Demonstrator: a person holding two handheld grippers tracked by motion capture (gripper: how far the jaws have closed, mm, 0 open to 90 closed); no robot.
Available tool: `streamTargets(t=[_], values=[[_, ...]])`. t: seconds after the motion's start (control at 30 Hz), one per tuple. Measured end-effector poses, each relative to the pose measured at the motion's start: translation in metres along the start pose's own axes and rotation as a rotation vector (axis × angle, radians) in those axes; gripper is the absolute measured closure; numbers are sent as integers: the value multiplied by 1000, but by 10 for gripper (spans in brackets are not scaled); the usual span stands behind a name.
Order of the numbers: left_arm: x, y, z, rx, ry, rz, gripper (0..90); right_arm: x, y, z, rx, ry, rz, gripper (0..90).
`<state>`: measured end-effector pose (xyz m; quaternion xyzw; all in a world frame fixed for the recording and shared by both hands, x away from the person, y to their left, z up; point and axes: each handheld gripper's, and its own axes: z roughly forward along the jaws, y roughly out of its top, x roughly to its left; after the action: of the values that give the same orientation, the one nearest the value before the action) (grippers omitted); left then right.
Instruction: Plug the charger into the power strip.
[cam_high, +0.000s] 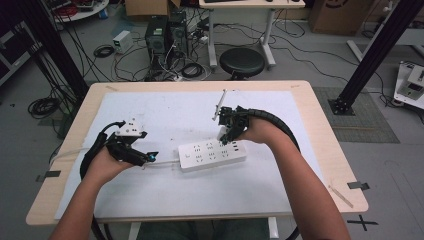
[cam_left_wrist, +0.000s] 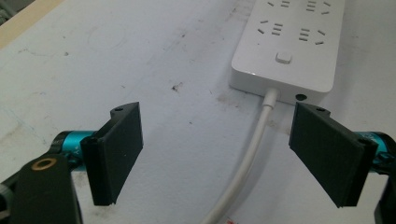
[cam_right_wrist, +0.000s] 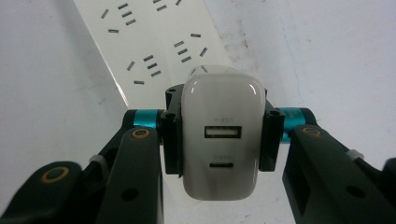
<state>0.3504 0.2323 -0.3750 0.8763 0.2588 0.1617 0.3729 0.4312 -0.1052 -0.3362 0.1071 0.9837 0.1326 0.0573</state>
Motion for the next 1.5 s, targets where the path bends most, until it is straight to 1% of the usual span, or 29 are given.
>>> streamTargets(t=[0.03, 0.13, 0.17, 0.2, 0.23, 0.27, 0.33, 0.37, 0.57, 0.73, 0.77, 0.9, 1.0, 1.1, 1.13, 1.17, 1.3, 1.33, 1.37, 1.5], values=[[0, 0, 0, 0, 0, 0, 176, 0, 0, 0, 0, 0, 0, 632], [-1, 0, 1, 5, -4, 6, 176, -3, 3, 5, 17, 25, -31, 632], [-1, 0, 1, 5, -3, 6, 176, -4, 4, 6, 16, 32, -30, 632], [-1, 0, 1, 5, -4, 6, 176, -5, 5, 7, 20, 45, -44, 632], [-1, 0, 0, 4, -1, 7, 176, -5, 5, 8, 19, 48, -52, 632], [-1, 0, 0, 4, -1, 7, 176, -6, 7, 9, 29, 53, -61, 632], [0, -1, -1, 3, 2, 4, 176, -8, 9, 12, 43, 60, -94, 632], [0, -2, -1, 2, 3, 1, 176, -7, 10, 12, 54, 67, -95, 632], [1, -5, -3, 1, 8, -7, 176, -9, 17, 18, 103, 74, -233, 632], [4, -9, -3, 9, 9, -11, 176, -10, 19, 23, 134, 70, -319, 632], [4, -10, -3, 7, 9, -15, 176, -10, 20, 24, 141, 71, -323, 632], [5, -10, -3, 8, 8, -15, 176, -12, 20, 23, 131, 77, -337, 632], [6, -11, -2, 10, 8, -17, 176, -14, 19, 23, 133, 77, -342, 632], [6, -11, -1, 8, 10, -20, 176, -14, 19, 24, 134, 82, -340, 632], [6, -11, -1, 13, 9, -16, 176, -13, 18, 23, 138, 84, -328, 632], [6, -11, -1, 12, 8, -18, 176, -14, 19, 24, 130, 76, -337, 632], [5, -11, -1, 11, 8, -20, 176, -14, 20, 26, 135, 85, -337, 632], [6, -11, -1, 10, 6, -22, 176, -14, 20, 26, 129, 87, -335, 632], [6, -11, -1, 15, 7, -17, 176, -15, 20, 26, 130, 92, -339, 632], [6, -13, -1, 15, 8, -22, 176, -14, 19, 28, 134, 98, -350, 633]])
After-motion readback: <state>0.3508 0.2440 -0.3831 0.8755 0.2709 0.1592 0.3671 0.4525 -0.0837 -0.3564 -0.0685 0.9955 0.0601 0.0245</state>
